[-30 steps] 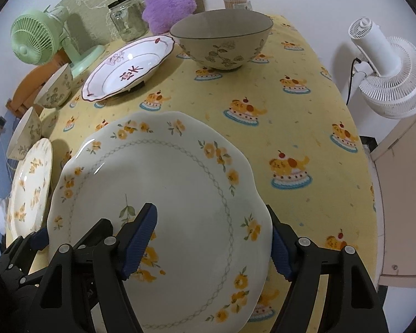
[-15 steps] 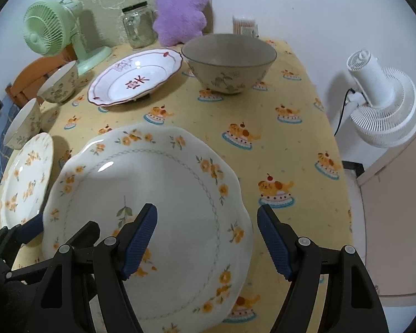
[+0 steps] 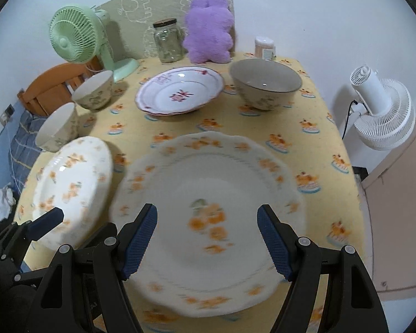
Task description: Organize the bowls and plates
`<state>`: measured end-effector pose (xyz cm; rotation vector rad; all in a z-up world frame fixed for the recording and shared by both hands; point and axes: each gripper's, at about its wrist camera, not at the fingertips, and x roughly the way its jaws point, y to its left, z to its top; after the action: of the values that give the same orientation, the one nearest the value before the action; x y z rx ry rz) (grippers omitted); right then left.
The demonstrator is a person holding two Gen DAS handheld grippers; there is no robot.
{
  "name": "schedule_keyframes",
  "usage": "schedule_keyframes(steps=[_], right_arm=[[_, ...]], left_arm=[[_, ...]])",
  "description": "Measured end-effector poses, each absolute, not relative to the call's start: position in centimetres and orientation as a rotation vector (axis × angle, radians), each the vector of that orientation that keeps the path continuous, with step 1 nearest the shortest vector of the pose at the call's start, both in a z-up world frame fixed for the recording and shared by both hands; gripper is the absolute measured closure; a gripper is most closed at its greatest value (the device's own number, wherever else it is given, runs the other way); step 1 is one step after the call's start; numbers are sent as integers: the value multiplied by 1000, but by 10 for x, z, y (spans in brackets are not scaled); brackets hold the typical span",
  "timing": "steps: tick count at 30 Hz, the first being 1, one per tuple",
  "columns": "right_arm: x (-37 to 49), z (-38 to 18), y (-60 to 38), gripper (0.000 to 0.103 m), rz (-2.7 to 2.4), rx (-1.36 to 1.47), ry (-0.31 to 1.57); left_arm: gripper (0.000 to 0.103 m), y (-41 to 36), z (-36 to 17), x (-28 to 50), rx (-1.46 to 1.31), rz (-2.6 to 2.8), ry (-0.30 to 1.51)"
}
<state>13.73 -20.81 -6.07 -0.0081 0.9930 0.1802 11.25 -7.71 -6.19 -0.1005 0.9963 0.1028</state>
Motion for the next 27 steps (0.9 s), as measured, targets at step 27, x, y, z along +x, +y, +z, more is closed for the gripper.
schedule_keyframes(steps=[27], right_arm=[[169, -99, -53, 26, 98, 85, 1040]], left_arm=[[21, 85, -94, 144, -49, 103, 1013]])
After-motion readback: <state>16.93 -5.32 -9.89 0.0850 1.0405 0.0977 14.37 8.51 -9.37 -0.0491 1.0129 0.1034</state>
